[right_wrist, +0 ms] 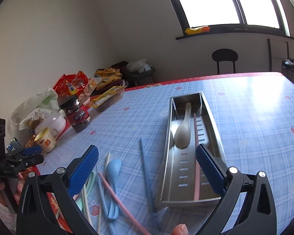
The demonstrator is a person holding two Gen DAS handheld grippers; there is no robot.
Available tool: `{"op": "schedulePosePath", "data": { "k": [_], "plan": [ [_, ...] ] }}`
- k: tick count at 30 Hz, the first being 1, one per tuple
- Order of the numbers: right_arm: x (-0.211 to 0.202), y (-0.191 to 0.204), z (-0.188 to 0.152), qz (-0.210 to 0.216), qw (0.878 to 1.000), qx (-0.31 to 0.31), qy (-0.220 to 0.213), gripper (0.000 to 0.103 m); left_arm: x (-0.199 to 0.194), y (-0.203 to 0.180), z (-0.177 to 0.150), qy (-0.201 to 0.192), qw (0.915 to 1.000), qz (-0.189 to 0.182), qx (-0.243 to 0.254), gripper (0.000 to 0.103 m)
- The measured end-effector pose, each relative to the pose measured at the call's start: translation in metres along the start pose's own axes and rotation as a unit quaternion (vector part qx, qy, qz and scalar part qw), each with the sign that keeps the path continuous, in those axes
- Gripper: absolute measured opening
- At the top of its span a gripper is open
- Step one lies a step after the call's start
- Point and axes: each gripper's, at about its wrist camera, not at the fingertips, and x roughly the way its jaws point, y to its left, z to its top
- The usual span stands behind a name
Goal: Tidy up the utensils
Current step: 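Open both tools to release the utensils in the tray and withdraw, then grasp a white chopstick with the right tool while the left tool approaches the pink spoon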
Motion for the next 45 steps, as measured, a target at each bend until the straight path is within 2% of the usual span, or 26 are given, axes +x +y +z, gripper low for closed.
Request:
{"op": "schedulePosePath", "data": {
  "k": [3,6,11,13,14,16,18,19,21,22,24,27,33,45],
  "plan": [
    [0.000,0.012,-0.018,0.002,0.999,-0.011,0.035,0.097,-0.001,0.009,-0.025,0.013,0.9999,-0.003,-0.007,0.097],
    [-0.003,0.023,-0.034,-0.013,0.998,-0.029,0.060,0.097,-0.003,0.010,-0.043,0.022,0.9997,-0.011,-0.007,0.097],
    [-0.008,0.034,-0.051,0.009,0.996,-0.036,0.083,0.097,-0.002,0.002,-0.058,0.025,0.9995,-0.016,0.005,0.096],
    [-0.007,0.040,-0.057,0.020,0.994,-0.048,0.093,0.089,0.000,-0.001,-0.063,0.028,0.9993,-0.024,0.006,0.094],
    [-0.006,0.043,-0.059,0.023,0.993,-0.054,0.099,0.079,0.001,-0.002,-0.064,0.029,0.9992,-0.029,0.006,0.092],
    [-0.002,0.050,-0.064,0.030,0.991,-0.063,0.112,0.071,0.004,-0.005,-0.066,0.035,0.9987,-0.036,0.007,0.079],
    [0.001,0.057,-0.067,0.047,0.989,-0.068,0.123,0.059,0.007,-0.007,-0.067,0.038,0.9984,-0.041,0.009,0.076],
    [0.003,0.060,-0.068,0.052,0.988,-0.071,0.128,0.056,0.007,-0.008,-0.067,0.037,0.9983,-0.044,0.010,0.073],
    [0.008,0.069,-0.071,0.064,0.985,-0.083,0.137,0.042,0.008,-0.009,-0.068,0.036,0.9980,-0.050,0.013,0.069],
    [0.011,0.074,-0.074,0.070,0.983,-0.090,0.144,0.039,0.009,-0.009,-0.068,0.037,0.9979,-0.051,0.014,0.065],
    [0.017,0.085,-0.079,0.081,0.978,-0.106,0.158,0.026,0.012,-0.009,-0.069,0.040,0.9975,-0.057,0.012,0.061],
    [0.024,0.096,-0.084,0.091,0.973,-0.122,0.174,0.016,0.017,-0.006,-0.069,0.047,0.9962,-0.074,0.003,0.051],
    [0.033,0.101,-0.089,0.088,0.969,-0.130,0.191,0.012,0.022,-0.009,-0.070,0.052,0.9953,-0.081,0.007,0.047],
    [0.045,0.099,-0.090,0.082,0.967,-0.130,0.205,0.012,0.031,-0.015,-0.072,0.064,0.9936,-0.092,0.010,0.046]
  ]
}}
